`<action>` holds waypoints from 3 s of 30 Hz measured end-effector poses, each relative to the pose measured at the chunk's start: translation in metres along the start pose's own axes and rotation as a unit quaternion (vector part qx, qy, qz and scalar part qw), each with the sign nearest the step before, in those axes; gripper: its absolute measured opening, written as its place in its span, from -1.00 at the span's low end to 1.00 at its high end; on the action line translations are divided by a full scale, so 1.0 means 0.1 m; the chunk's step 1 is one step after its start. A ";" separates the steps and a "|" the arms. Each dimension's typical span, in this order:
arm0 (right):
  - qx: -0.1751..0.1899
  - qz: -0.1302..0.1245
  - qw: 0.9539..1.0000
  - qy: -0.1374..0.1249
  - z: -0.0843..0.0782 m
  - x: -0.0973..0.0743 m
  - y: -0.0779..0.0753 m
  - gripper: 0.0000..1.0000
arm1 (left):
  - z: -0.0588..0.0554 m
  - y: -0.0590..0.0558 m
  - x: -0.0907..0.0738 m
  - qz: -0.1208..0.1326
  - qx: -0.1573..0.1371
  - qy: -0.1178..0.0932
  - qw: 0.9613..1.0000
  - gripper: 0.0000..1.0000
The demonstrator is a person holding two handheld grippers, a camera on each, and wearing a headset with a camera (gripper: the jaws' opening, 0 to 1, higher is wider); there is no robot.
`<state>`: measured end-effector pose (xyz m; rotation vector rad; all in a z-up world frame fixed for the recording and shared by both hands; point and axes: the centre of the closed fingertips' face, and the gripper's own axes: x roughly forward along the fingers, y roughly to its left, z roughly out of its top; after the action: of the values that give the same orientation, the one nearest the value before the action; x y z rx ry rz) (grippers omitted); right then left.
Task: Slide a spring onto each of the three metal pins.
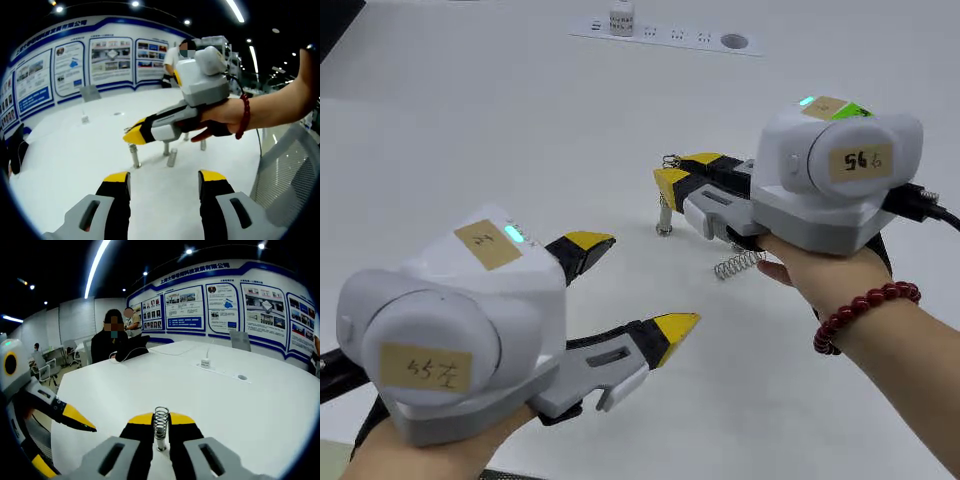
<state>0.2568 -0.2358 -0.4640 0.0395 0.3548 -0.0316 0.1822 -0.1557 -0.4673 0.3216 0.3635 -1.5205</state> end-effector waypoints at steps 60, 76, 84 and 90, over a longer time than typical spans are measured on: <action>0.012 -0.039 0.996 0.085 -0.42 0.13 0.01 -0.76 | 0.01 -0.02 0.00 -0.007 0.003 0.000 1.000 0.03; 0.003 -0.006 0.999 0.043 -0.06 -0.10 0.14 -0.49 | 0.01 -0.02 0.01 -0.004 0.007 0.000 1.000 0.09; 0.016 -0.006 0.999 0.037 0.04 -0.27 0.12 -0.36 | 0.04 -0.05 0.03 -0.010 0.016 0.001 1.000 0.12; 0.023 -0.009 0.999 0.038 0.06 -0.39 0.09 -0.23 | 0.06 -0.05 0.04 -0.009 0.017 0.001 1.000 0.14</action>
<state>0.2228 -0.2262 -0.4446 0.0832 0.4310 -0.0559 0.1777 -0.1622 -0.4636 0.3471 0.3429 -1.5465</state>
